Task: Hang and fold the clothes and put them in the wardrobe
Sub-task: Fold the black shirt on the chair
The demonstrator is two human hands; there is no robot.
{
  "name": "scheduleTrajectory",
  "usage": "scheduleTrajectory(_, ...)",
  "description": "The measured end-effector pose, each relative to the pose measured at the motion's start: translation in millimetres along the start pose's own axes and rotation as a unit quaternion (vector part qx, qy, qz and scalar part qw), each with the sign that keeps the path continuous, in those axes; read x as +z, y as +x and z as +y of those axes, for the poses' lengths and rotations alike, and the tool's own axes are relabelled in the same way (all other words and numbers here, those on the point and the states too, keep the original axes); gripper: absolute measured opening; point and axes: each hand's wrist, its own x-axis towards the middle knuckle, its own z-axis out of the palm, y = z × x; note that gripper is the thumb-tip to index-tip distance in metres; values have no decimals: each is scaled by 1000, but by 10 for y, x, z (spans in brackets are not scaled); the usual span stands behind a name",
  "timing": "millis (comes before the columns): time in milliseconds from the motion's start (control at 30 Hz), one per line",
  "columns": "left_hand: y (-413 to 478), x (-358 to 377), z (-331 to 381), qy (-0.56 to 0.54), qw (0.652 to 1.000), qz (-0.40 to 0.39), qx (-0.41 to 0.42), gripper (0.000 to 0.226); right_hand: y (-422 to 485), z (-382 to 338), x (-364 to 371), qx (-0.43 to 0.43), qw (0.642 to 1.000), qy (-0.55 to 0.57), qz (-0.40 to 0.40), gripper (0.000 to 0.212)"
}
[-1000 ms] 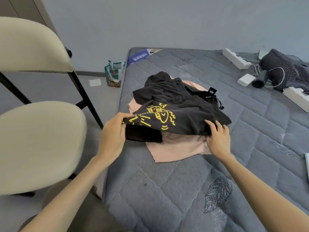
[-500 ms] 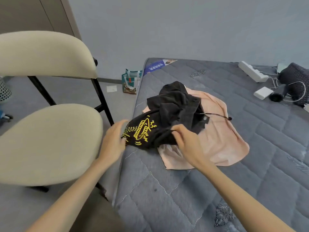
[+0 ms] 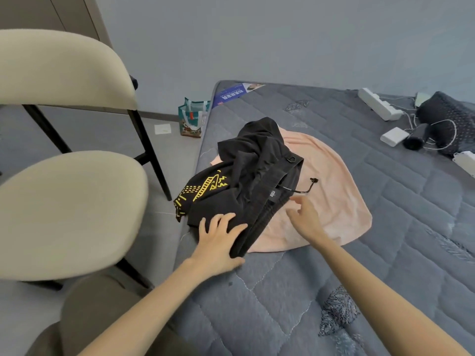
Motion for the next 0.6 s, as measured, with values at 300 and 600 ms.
scheduleTrajectory(300, 244, 241, 141, 95, 991, 4, -92, 79, 243, 35, -27, -99, 990, -102, 10, 44)
scheduleTrajectory(600, 229, -258, -132, 110, 984, 120, -71, 30, 258, -182, 49, -173, 934, -312, -8, 84)
